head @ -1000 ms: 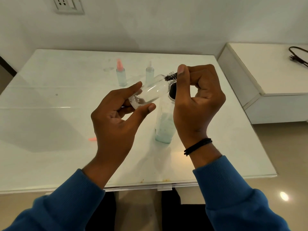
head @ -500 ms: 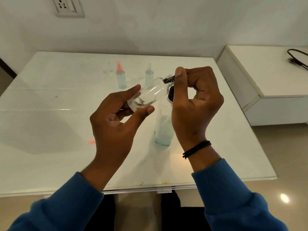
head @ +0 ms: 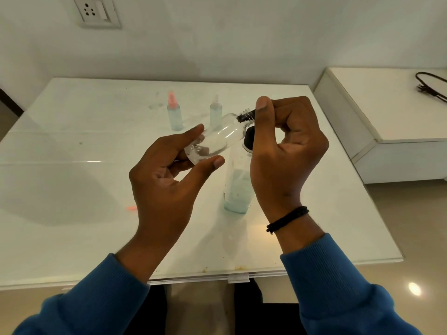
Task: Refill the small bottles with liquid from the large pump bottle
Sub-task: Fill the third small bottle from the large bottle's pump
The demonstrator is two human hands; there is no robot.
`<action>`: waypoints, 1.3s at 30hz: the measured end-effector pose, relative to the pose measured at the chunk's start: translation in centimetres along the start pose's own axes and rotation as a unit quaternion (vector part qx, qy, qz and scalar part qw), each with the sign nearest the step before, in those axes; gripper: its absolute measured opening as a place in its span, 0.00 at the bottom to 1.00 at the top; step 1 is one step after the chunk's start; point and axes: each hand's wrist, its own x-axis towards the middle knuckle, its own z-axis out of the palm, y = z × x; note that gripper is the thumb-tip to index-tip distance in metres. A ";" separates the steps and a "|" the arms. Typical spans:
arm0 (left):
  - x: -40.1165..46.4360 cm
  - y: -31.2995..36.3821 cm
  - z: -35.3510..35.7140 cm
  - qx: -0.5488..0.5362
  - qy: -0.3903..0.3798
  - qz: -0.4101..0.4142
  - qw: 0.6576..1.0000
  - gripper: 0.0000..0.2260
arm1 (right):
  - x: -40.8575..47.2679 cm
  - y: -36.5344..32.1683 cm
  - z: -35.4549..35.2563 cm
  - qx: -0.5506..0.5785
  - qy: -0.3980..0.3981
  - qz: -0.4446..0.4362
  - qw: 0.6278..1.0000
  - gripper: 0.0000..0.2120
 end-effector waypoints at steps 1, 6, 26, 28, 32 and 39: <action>0.0 -0.1 0.0 0.000 0.000 -0.001 1.000 0.21 | 0.0 0.0 0.0 0.000 0.001 0.000 1.000 0.11; 0.0 0.0 -0.2 0.008 -0.001 0.001 1.000 0.20 | -0.4 0.3 0.1 0.007 0.003 0.012 1.000 0.10; 0.0 0.2 -0.1 0.015 0.001 -0.001 1.000 0.20 | -0.2 -0.3 0.1 -0.004 -0.002 -0.011 1.000 0.08; 0.1 0.2 -0.1 0.014 0.001 0.004 1.000 0.20 | 0.0 -0.4 0.0 -0.005 -0.002 -0.013 1.000 0.09; 0.1 0.0 -0.1 0.022 0.005 0.006 1.000 0.21 | -0.1 -0.2 0.2 -0.007 0.001 -0.009 1.000 0.09; 0.1 0.2 -0.1 0.020 0.002 0.007 1.000 0.21 | 0.0 -0.3 0.1 -0.008 0.006 -0.012 1.000 0.10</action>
